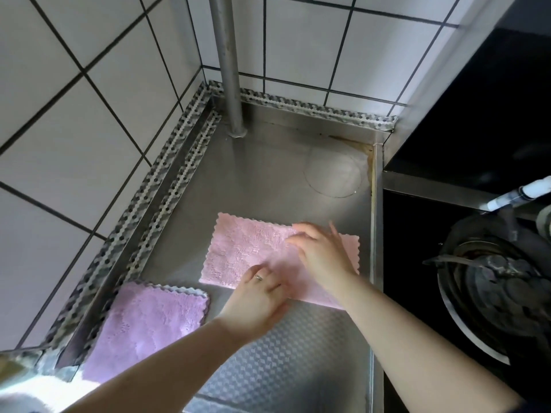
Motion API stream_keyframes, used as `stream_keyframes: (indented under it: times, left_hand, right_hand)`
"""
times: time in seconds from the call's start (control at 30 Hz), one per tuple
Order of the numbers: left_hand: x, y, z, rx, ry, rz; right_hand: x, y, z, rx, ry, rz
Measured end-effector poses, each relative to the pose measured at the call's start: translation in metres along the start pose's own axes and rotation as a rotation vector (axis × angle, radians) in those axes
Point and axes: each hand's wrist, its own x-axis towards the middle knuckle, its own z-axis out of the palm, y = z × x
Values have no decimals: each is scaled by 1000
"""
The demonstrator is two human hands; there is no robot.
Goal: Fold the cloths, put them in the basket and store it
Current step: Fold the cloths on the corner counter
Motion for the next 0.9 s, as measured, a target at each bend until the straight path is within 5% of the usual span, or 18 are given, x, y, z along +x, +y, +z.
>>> stream_keyframes:
  times: [0.27, 0.73, 0.9]
  left_hand:
    - [12, -2, -21, 99, -132, -69]
    - [-13, -67, -55, 125, -117, 67]
    - [-31, -60, -53, -18, -139, 212]
  right_hand:
    - [13, 3, -13, -105, -236, -99]
    - [-67, 6, -29, -125, -203, -115]
    - [-92, 12, -32, -112, -222, -413]
